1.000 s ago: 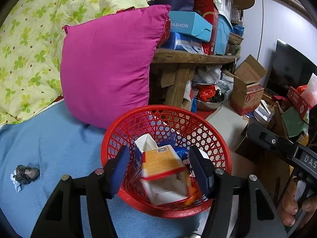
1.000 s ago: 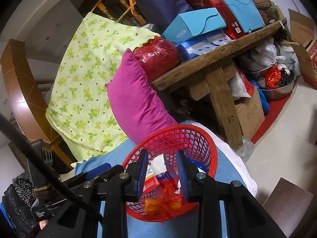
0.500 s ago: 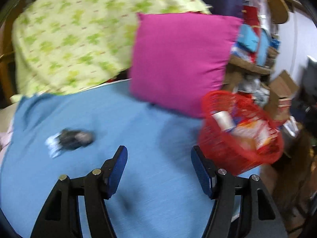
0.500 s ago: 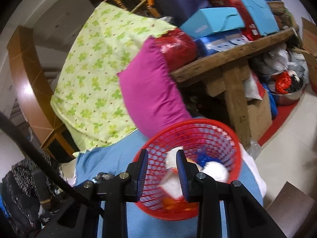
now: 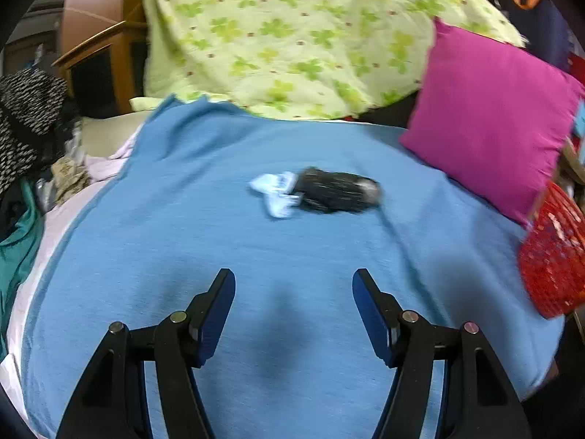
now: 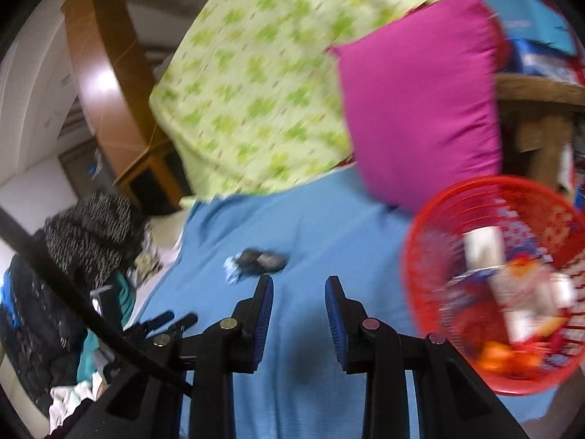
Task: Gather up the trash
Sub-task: 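Move both tools back toward the black bag and blue cloth, then grasp the black plastic bag with the right gripper and lift it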
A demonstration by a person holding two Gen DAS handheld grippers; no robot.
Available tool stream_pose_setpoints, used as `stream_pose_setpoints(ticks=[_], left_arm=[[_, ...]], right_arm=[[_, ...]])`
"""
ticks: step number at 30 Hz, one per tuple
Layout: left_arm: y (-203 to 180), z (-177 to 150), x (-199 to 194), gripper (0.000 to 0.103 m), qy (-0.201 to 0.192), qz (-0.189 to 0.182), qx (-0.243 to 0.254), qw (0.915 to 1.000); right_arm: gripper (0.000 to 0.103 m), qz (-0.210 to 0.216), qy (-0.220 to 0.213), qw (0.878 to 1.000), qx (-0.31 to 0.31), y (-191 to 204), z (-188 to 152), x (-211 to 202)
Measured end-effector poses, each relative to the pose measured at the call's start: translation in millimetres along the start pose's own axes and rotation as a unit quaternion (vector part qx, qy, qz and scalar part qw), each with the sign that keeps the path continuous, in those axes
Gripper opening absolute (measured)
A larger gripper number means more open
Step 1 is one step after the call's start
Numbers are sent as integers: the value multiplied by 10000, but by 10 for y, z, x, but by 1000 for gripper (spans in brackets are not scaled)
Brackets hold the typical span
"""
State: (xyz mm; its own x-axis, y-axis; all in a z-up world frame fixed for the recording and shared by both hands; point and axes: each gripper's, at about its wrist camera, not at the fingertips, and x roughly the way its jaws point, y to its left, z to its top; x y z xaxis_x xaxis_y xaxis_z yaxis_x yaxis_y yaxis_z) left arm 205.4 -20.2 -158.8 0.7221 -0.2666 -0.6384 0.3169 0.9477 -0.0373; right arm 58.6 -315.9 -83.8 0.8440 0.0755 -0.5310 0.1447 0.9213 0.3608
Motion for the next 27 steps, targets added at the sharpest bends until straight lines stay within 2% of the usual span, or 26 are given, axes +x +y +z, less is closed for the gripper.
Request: stream_pose_setpoints(ticks=[6,8,9,10,21,24,27], left_arm=[[267,50,185,67,-46,140,-194,9997],[331,72,266,68,12,133,-288,9995],[364,97,317,68,49,109,-356,9993],[369,120,340,67,55,98,-374,9992],[522,335,652,68,136,44,-552,9984],[561,399,732,68,145,9,-662,9977],[581,446,818,68,168,-33,-752,9970]], right_arm=[[34,287,698,9962,-427,385,14,873],[41,345,937,9930,-625,510,27,1204],[59,371,1018,9917,-696,549,23,1318],[66,417,1096,9900,-780,602,28,1495],[66,355,1196,9804,-1522,706,209,2862],[66,471,1317,9752,-1715,723,202,3065],[66,416,1376,9683,-2044,778,126,3317]])
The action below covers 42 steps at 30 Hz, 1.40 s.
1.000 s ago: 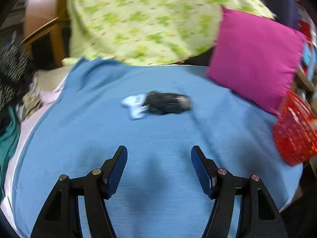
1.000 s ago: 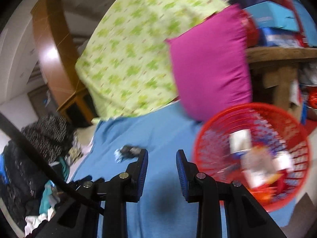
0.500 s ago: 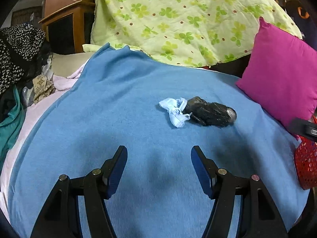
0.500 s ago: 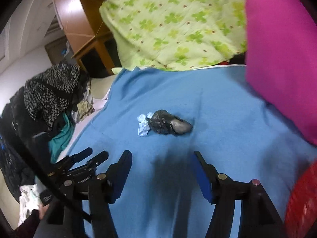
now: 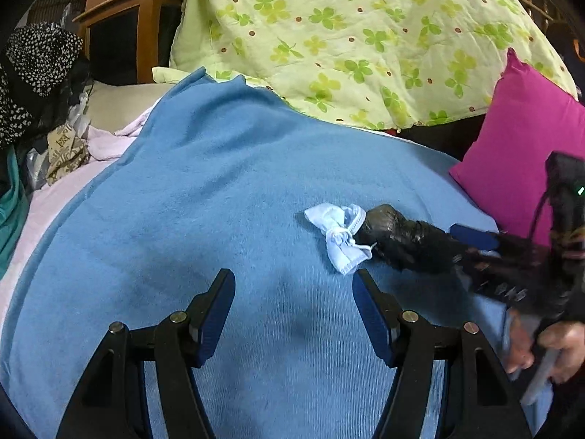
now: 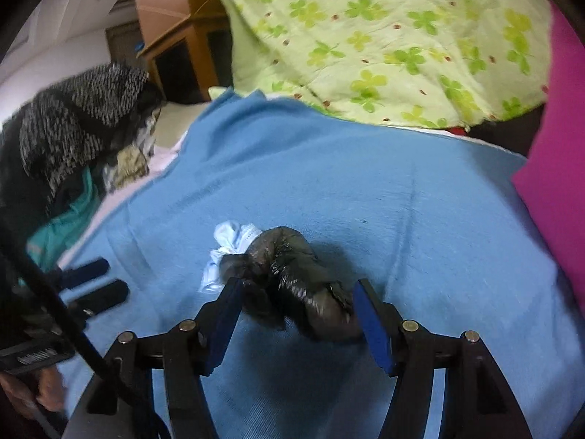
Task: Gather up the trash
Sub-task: 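Grasp the black plastic bag with the right gripper and lift it, then grasp the light blue cloth with the left gripper and lift it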
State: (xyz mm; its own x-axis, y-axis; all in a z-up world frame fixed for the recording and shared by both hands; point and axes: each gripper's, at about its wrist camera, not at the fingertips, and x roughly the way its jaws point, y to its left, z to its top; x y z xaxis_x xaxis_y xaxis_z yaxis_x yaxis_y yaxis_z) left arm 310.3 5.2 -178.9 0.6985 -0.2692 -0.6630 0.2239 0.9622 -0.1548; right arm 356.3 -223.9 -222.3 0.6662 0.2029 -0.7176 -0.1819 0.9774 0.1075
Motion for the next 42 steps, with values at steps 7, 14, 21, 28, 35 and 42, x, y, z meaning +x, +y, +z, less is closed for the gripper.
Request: stream_pose_setpoints(ticks=[7,14,21,28,35,42], left_arm=[[-16,49,115,68,-7,72,50,10000],[-109,129,310,68,91,-254,-121,9996],[-440,159,592,68,329,-366,-8,9988],[-397,165,842,52,647,-327,-221,9971],[-401,141,926,20,838,-479,-238,9951],[-476,117,697,14,702,-397,-105,9967]], right_arm=[[40,-129,263,9996,-28,-42,-115,317],[39,-181,-66,9953,947,-368,-90,-68],[39,-126,-205,9909,1328,-536,-123,-414],[39,-102,-235,9877,1542,-652,-125,-468],[39,-82,-252,9885,1488,-616,-141,-518],[39,-30,-424,9873,1529,-624,-142,-698]])
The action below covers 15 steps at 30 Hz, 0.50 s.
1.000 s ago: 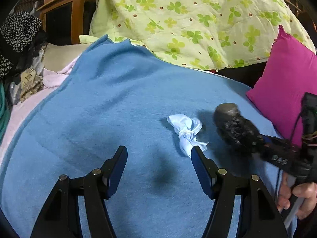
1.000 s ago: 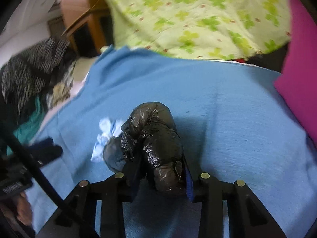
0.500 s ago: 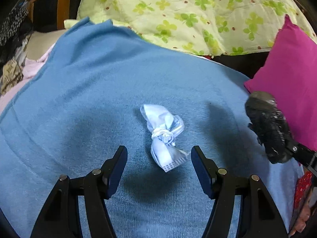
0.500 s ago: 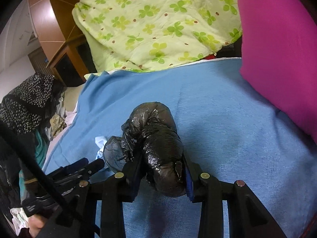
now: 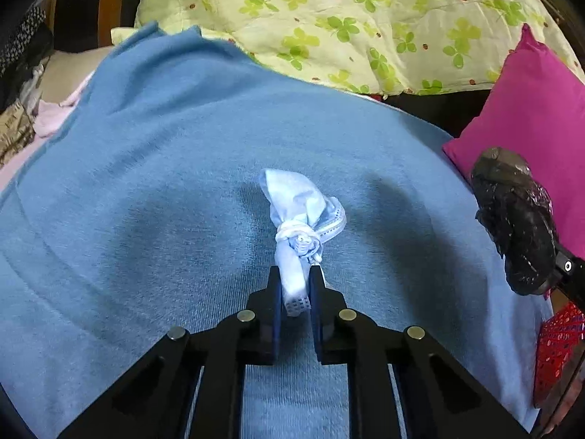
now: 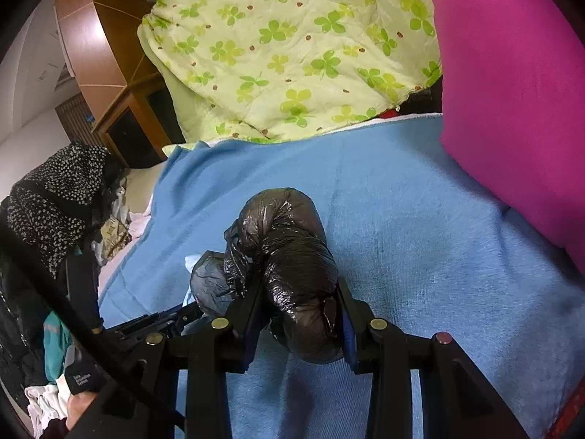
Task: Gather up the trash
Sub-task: 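Grasp the light blue cloth with the left gripper and lift it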
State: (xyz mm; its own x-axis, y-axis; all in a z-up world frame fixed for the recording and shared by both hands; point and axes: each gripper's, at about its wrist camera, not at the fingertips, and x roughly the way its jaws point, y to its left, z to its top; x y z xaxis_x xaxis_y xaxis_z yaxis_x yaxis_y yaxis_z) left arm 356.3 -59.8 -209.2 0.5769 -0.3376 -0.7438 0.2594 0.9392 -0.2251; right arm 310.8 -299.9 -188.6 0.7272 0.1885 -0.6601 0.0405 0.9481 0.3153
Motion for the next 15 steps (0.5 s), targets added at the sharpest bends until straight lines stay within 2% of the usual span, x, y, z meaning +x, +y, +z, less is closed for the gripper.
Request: stream_pose_setpoints(ticks=[5,15], left_arm=[[-139,-42,-302,14,-338,247,276,9987],[-342,-201,-956,14,-1024,663,822,9891]], right_arm=[[39,95,-173,9998,-8,82,-10,-209],[39,160,-533,9984,-33,225,-250,-807]])
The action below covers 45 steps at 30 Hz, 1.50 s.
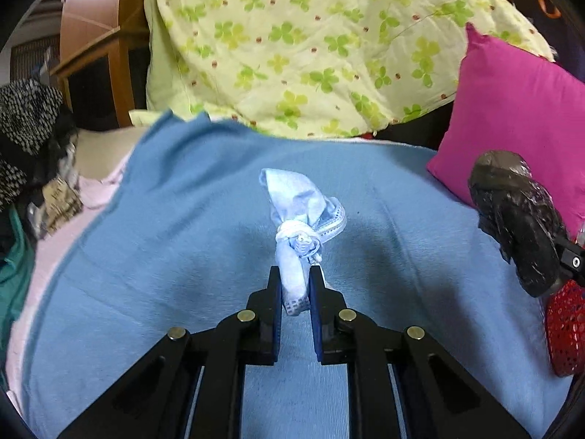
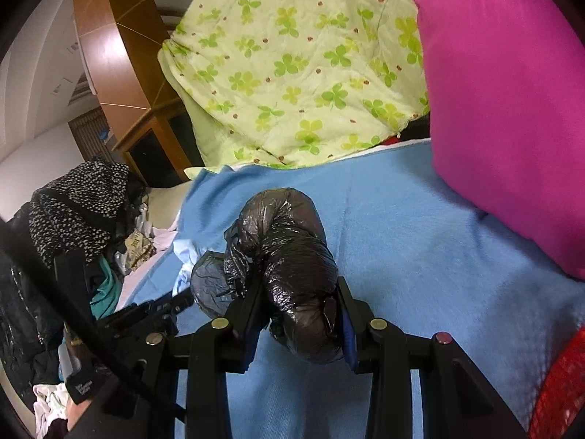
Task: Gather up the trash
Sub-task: 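Grasp the light blue cloth with the left gripper and lift it, then carry the black bag with the right gripper while the left carries the blue cloth toward the basket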
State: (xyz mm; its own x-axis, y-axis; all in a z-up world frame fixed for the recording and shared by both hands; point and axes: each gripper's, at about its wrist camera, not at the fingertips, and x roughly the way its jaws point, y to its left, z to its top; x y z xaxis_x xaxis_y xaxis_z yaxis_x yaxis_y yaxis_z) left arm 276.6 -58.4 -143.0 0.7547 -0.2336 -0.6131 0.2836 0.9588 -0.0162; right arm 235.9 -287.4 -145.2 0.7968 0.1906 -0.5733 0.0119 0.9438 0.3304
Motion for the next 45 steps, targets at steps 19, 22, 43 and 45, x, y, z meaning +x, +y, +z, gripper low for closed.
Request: stream_pose_setpoints(ticks=[19,22,43,45], left_arm=[[-345,-332,-1024,14,-279,-79,114,9995],[-453,-439,-1176,14,-243,-86,238,9994],[-898,-521,-2010,14,-677,-122,745,9948],[-912,-508,-2059,14,-721,-127,744,9945]], right_arm=[[39,41,-327,9993,191,-173,-512,-1032],[39,95,-389,9989,235,-209,-575,-1155],[39,374,-773,9960,245,-335,-821,-2075],[39,354,-827,9957,218,-343,-821,-2151]])
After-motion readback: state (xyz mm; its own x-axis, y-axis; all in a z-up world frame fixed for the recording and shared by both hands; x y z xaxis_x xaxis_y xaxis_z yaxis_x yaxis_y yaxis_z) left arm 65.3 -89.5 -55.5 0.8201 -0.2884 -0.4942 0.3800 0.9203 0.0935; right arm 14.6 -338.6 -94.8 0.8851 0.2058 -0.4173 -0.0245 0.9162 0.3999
